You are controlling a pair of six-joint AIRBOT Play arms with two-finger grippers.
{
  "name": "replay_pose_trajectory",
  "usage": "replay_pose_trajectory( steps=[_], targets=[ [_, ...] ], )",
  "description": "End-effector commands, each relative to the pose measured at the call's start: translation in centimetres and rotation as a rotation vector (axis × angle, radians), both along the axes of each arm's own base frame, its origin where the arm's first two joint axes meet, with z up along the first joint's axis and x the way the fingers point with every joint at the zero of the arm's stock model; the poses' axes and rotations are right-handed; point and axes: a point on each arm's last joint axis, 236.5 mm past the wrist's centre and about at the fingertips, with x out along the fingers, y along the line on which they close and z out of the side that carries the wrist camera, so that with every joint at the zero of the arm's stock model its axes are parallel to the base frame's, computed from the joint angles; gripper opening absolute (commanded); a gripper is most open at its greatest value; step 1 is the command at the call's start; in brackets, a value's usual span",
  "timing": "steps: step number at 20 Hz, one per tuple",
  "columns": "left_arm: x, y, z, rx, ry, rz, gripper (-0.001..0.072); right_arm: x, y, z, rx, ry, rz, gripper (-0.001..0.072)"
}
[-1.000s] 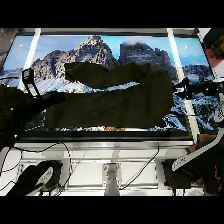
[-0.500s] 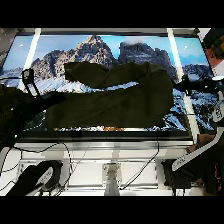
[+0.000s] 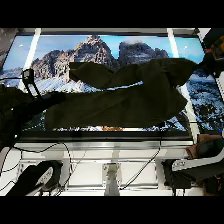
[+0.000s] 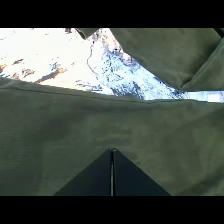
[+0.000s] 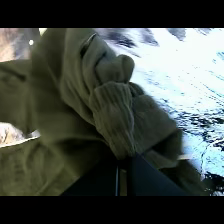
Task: Fold the clothes and pants, and hang the long-sleeved shirts on hangers.
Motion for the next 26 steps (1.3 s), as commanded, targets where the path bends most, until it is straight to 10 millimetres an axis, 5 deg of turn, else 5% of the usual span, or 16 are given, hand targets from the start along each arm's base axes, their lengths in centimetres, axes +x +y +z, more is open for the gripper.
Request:
replay_pose_trajectory(
  steps=[1,6,11,13,18,20,22,23,25,26],
  targets=[
    [0.0,0.0,0.0,0.002,0.0,0.0,0.0011,-1.9,2.3,5.2,-0.058,-0.054,0.045,0.0035],
    [0.0,0.0,0.0,0.002,0.0,0.0,0.0011,-1.2,3.6,7.1,-0.142,-0.085,0.033,0.0035],
    [0.0,0.0,0.0,0.002,0.0,0.0,0.0011,5.4,-3.5,6.9,-0.303,-0.236,-0.251,0.0035],
    [0.0,0.0,0.0,0.002,0.0,0.0,0.0012,8.5,-6.0,4.8,-0.266,-0.255,-0.396,0.0035],
    [0.0,0.0,0.0,0.002,0.001,0.0,0.0013,12.6,-9.8,-6.9,-0.026,-0.075,-0.749,0.0036],
    [0.0,0.0,-0.1,0.002,0.001,0.0,0.0013,13.3,-10.8,-8.8,-0.022,-0.073,-0.779,0.0037],
    [0.1,0.0,-0.4,0.002,0.008,0.001,0.0013,13.3,-13.2,-8.2,-0.038,-0.122,-0.818,0.0041],
    [0.3,0.1,-0.5,0.002,0.007,0.005,0.0013,13.3,-14.6,-7.1,-0.04,-0.152,-0.84,0.0107],
    [1.8,0.7,-0.1,-0.002,-0.043,0.041,0.0013,12.6,-16.7,-5.0,-0.048,-0.179,-0.858,0.0502],
    [2.9,1.2,0.5,-0.036,-0.086,0.096,0.0043,12.1,-16.9,-4.2,-0.068,-0.174,-0.819,0.0544]
  ],
)
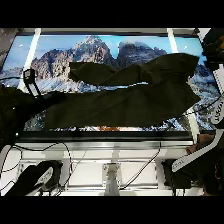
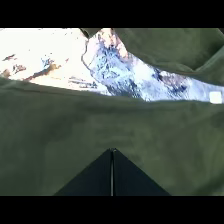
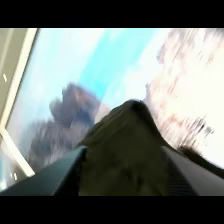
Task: Fold the clothes and pants, and hang the long-sleeved shirts on hangers.
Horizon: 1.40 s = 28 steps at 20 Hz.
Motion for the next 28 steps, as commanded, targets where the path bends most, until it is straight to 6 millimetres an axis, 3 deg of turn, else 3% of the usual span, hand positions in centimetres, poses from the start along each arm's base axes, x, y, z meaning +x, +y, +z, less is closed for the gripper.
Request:
replay_pose_trajectory(
  steps=[1,2,4,6,7,11,14,19,28],
  targets=[
    [3.0,1.3,1.6,-0.076,-0.111,0.128,0.012,-1.2,-1.7,1.9,-0.047,0.008,0.065,0.0544],
    [4.0,1.6,1.9,-0.118,-0.12,0.173,0.0228,-1.8,-1.1,1.9,-0.069,0.035,0.136,0.0544],
    [5.5,1.4,1.1,-0.151,-0.06,0.192,0.0251,-3.1,1.2,1.2,-0.074,0.107,0.285,0.0544],
    [7.7,0.4,0.7,-0.176,0.0,0.179,0.0457,-4.4,3.5,-0.3,-0.046,0.177,0.395,0.0544],
    [9.3,0.2,1.0,-0.203,0.003,0.191,0.0518,-4.9,4.2,-0.9,-0.026,0.202,0.415,0.0544],
    [15.3,-0.1,1.8,-0.346,0.011,0.297,0.0517,-5.3,5.9,-1.6,-0.006,0.238,0.469,0.0541],
    [18.2,-0.6,0.2,-0.483,0.065,0.388,0.0517,-5.4,7.5,-1.7,-0.004,0.246,0.533,0.054],
    [19.2,0.0,-5.3,-0.625,0.191,0.546,0.0506,-5.2,8.2,-1.5,0.013,0.228,0.549,0.054],
    [20.9,0.7,-7.5,-0.786,0.184,0.685,0.0501,-5.0,8.3,-1.3,0.013,0.217,0.547,0.0539]
  ],
)
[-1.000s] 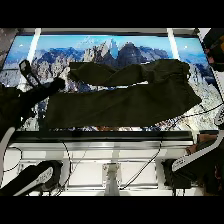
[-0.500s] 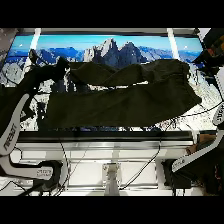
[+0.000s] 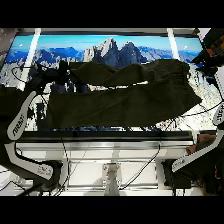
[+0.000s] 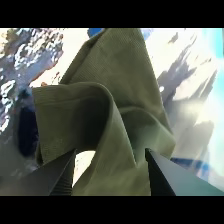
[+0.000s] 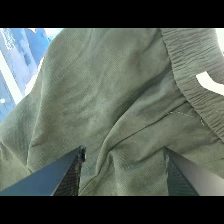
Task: Fold the clothes and pants, and hang the long-sleeved shirts on hangers.
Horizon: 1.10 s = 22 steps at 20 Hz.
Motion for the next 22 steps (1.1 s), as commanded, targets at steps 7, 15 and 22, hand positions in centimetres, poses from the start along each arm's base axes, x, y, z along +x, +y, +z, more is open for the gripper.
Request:
replay_pose_trajectory(
  steps=[7,15,22],
  targets=[
    [2.2,-0.4,-0.8,-0.07,-0.035,0.09,0.0464,0.3,-0.1,0.2,-0.004,-0.013,-0.003,0.0539],
    [4.0,-1.4,-0.7,-0.076,-0.066,0.093,0.0009,0.4,-0.2,0.3,-0.007,-0.02,-0.006,0.0539],
    [3.4,3.9,9.3,0.518,-0.256,-0.172,0.0005,0.1,0.1,0.1,0.001,-0.003,0.002,0.0331]
  ],
)
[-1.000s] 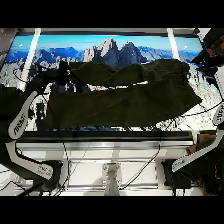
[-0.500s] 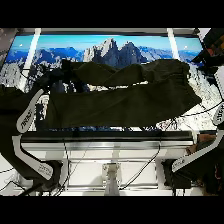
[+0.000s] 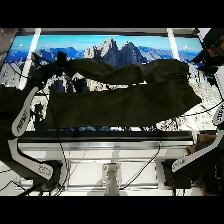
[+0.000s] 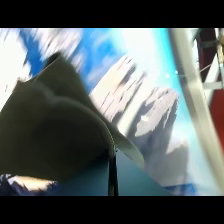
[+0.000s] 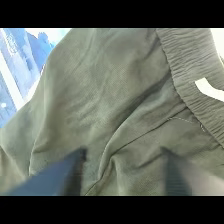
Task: Fold the clothes and pants, and hang the long-sleeved shirts on hangers.
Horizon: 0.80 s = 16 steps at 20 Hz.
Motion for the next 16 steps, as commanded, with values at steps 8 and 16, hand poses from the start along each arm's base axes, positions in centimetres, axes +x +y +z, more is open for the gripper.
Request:
replay_pose_trajectory(
  steps=[8,16],
  targets=[
    [-10.7,3.9,-6.3,0.788,0.503,-0.443,0.0006,-5.0,-0.6,-2.6,0.021,0.162,0.116,0.0039],
    [-12.7,3.6,-7.6,0.827,0.558,-0.471,0.0006,-6.7,-1.7,-3.2,0.11,0.179,0.084,0.0039]
  ],
)
